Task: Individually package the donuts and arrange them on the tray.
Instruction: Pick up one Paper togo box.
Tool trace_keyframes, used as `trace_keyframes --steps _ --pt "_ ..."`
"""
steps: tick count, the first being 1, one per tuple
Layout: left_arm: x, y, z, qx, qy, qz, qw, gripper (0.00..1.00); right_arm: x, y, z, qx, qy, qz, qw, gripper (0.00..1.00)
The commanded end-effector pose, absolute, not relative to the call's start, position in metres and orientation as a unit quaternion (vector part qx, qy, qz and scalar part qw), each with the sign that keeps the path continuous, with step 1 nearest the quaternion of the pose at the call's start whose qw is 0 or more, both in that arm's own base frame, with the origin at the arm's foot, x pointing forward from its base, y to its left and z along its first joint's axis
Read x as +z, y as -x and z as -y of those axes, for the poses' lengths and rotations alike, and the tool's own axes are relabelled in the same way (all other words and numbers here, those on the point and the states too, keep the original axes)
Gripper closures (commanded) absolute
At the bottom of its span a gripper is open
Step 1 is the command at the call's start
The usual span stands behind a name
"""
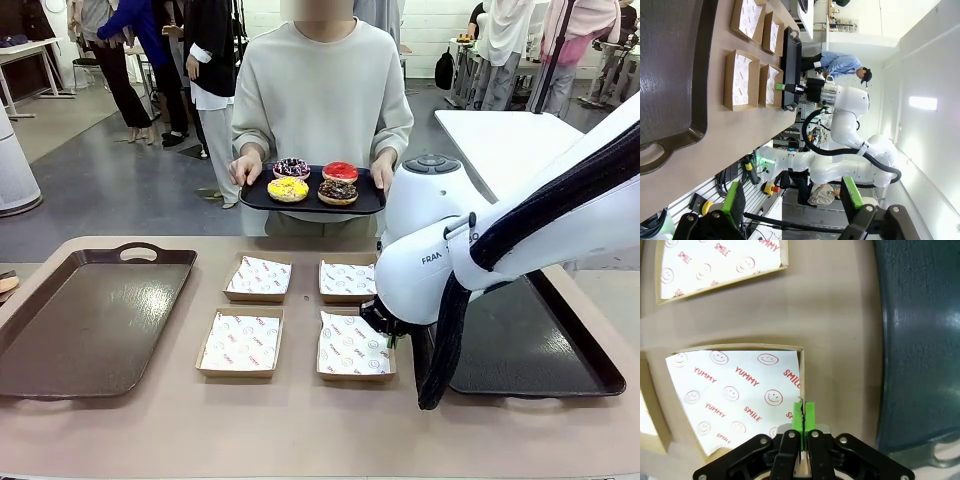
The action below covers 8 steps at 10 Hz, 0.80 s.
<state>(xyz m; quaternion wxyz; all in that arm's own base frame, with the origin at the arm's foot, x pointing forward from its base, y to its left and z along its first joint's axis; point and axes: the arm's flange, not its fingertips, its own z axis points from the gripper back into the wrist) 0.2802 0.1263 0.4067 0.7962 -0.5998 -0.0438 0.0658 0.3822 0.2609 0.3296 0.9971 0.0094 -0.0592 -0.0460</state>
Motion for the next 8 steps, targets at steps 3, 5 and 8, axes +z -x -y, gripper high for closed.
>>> trace_keyframes --steps 3,5,8 --pt "0.408 -0.280 -0.127 0.066 0.606 0.047 0.792 0.00 0.435 -0.370 -0.270 -0.007 0.014 0.061 0.998 1.00" --pt "0.408 -0.280 -0.127 0.066 0.606 0.047 0.792 0.00 0.485 -0.395 -0.276 -0.013 0.019 0.067 0.998 1.00" --pt "0.408 -0.280 -0.127 0.066 0.606 0.047 0.792 0.00 0.524 -0.454 -0.291 -0.014 0.022 0.068 0.997 1.00"
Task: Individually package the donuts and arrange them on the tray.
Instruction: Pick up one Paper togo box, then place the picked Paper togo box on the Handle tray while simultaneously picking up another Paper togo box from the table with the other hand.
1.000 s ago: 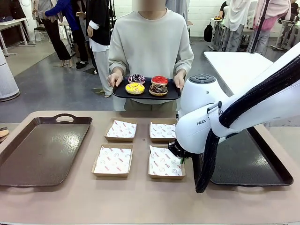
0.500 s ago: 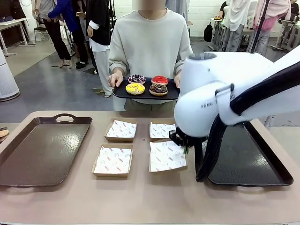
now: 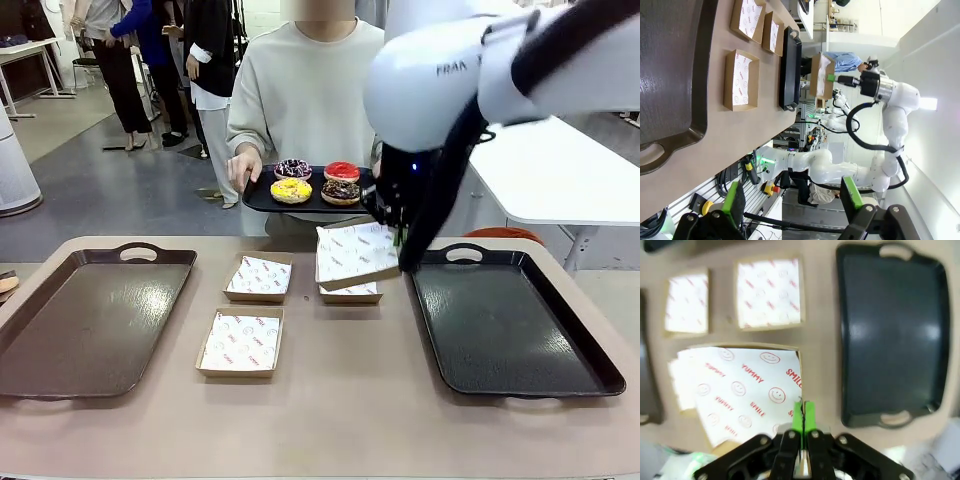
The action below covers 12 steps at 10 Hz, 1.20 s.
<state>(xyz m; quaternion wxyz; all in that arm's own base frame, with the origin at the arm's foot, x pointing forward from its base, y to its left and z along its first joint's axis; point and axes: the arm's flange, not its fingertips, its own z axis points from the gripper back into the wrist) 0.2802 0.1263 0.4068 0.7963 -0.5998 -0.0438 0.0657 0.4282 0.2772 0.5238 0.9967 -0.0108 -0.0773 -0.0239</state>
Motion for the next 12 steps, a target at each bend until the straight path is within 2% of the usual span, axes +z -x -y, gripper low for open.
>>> trace_keyframes --steps 1,6,12 --pt "0.408 -0.280 -0.127 0.066 0.606 0.047 0.792 0.00 0.529 -0.475 -0.294 -0.010 0.025 0.071 0.997 1.00" --pt "0.408 -0.280 -0.127 0.066 0.606 0.047 0.792 0.00 0.525 -0.559 -0.282 -0.047 0.026 0.075 0.996 1.00" --pt "0.408 -0.280 -0.127 0.066 0.606 0.047 0.792 0.00 0.522 -0.550 -0.277 -0.039 0.009 0.075 0.996 1.00"
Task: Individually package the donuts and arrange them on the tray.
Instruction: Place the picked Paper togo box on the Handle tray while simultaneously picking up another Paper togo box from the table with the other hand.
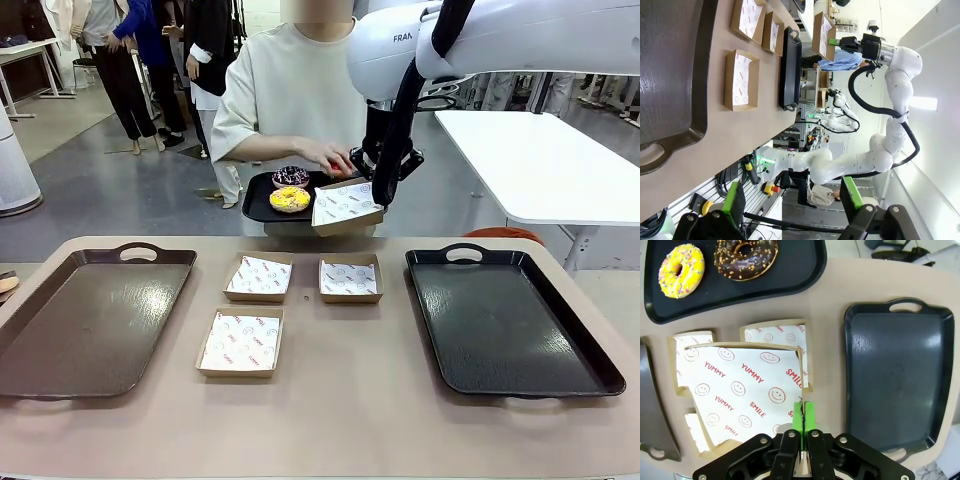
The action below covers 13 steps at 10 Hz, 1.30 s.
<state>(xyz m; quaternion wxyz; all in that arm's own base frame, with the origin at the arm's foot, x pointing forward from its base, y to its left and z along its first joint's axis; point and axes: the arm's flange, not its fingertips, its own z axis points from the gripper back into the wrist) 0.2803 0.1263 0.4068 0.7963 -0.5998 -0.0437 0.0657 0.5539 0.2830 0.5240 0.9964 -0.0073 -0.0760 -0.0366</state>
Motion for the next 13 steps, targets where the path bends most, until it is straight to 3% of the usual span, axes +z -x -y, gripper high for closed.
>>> trace_keyframes --steps 1,13 --pt "0.4078 -0.2802 -0.1272 0.066 0.606 0.047 0.792 0.00 0.5217 -0.5500 -0.2766 -0.039 0.009 0.075 0.996 1.00" --pt "0.4078 -0.2802 -0.1272 0.066 0.606 0.047 0.792 0.00 0.5217 -0.5500 -0.2766 -0.039 0.009 0.075 0.996 1.00"
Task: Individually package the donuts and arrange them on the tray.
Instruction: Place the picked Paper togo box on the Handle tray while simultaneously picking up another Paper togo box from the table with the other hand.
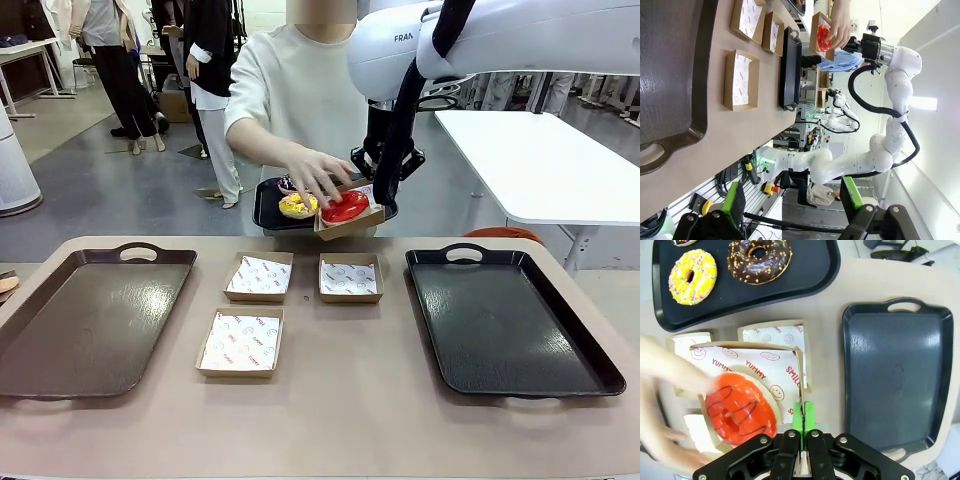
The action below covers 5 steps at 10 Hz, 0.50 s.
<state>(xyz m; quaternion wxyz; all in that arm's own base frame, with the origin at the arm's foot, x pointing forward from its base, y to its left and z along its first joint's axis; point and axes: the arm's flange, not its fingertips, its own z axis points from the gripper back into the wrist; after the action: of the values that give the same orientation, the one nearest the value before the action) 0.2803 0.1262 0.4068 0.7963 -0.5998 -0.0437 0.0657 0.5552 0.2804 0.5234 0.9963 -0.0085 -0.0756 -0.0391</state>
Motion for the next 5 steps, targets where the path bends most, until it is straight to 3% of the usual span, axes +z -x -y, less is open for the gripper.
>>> trace_keyframes --steps 1,5 --pt "0.4078 -0.2802 -0.1272 0.066 0.606 0.047 0.792 0.00 0.5217 -0.5500 -0.2766 -0.039 0.009 0.075 0.996 1.00" --pt "0.4078 -0.2802 -0.1272 0.066 0.606 0.047 0.792 0.00 0.5217 -0.5500 -0.2766 -0.039 0.009 0.075 0.996 1.00"
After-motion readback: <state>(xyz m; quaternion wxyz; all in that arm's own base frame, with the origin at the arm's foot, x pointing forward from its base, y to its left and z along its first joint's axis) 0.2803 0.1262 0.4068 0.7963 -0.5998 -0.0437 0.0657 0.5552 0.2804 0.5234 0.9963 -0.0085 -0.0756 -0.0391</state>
